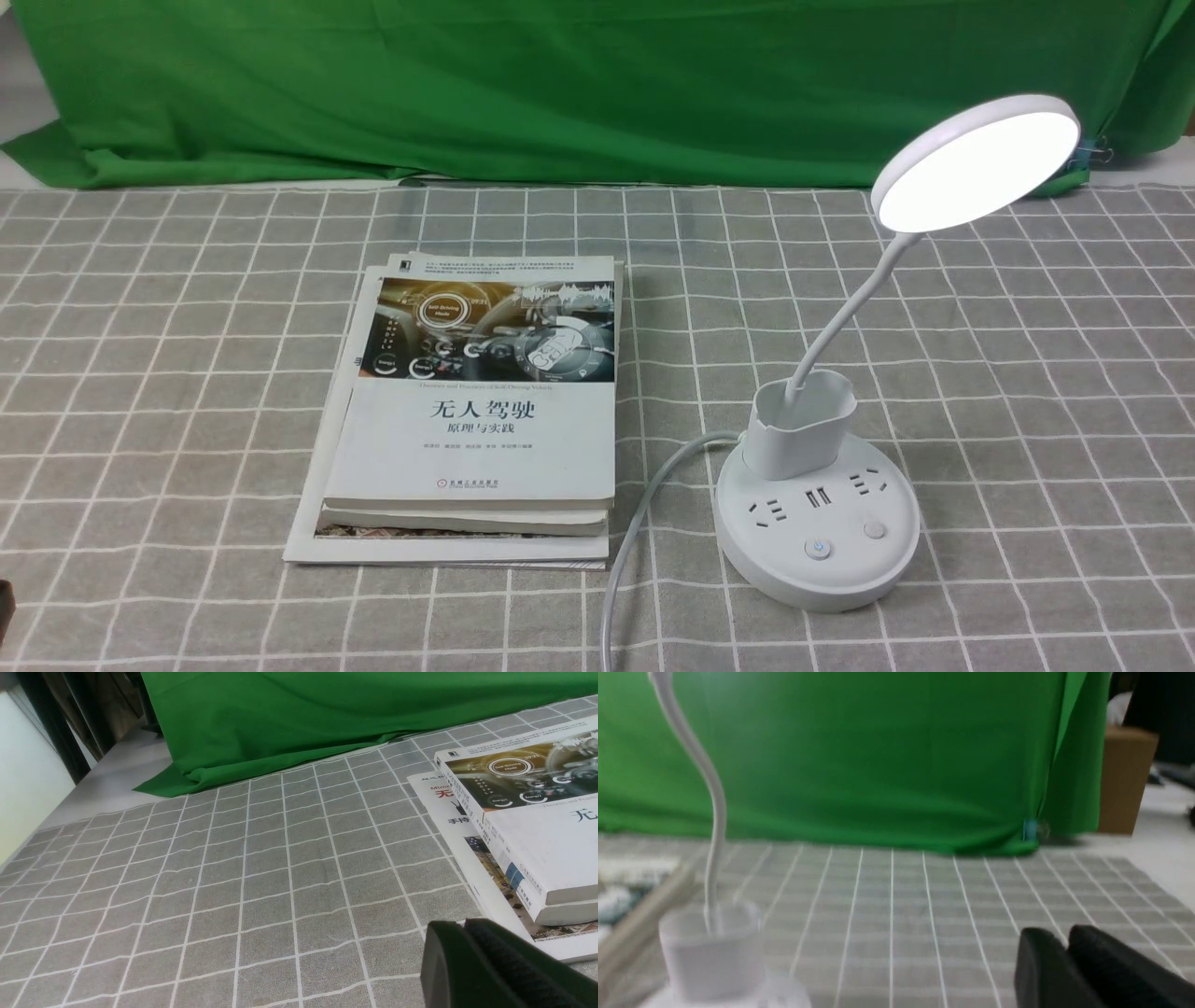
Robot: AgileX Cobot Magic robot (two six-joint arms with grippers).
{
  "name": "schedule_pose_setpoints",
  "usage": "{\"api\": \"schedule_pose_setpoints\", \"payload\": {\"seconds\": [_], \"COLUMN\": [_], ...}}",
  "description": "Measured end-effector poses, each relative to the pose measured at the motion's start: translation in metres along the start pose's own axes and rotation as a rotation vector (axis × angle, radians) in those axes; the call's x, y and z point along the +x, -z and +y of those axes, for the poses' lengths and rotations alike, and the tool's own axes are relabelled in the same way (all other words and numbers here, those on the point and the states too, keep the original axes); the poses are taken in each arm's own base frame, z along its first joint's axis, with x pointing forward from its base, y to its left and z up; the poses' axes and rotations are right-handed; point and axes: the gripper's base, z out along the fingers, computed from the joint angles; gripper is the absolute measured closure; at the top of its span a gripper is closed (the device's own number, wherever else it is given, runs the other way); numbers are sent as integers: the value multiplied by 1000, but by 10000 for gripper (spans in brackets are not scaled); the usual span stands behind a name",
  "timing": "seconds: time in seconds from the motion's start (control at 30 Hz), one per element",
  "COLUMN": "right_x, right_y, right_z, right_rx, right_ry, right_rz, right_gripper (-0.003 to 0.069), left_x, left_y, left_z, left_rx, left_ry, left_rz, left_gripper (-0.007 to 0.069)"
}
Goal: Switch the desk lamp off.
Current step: Use the right arm to press the button switch on the lamp holder
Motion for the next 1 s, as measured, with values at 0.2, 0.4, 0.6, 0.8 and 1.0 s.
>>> {"api": "schedule_pose_setpoints", "payload": {"seconds": [0.2, 0.4, 0.6, 0.8, 1.0], "right_x": [-6, -6, -10, -21, -29], "right_y": [0, 0, 1, 2, 4], "right_z": [0, 0, -1, -2, -2], "right_rx": [4, 5, 9, 19, 24], "right_ry": [-8, 23, 18, 19, 5], "right_rz": [-61, -62, -111, -230, -320], "right_gripper": [529, 529, 529, 529, 529], "left_x": [0, 0, 0, 0, 0], "left_y": [0, 0, 0, 0, 0], "left_z": [0, 0, 0, 0, 0], "left_rx": [0, 0, 0, 0, 0], "left_ry": [0, 0, 0, 0, 0], "left_rz": [0, 0, 0, 0, 0], "left_gripper": [606, 606, 606, 606, 606]}}
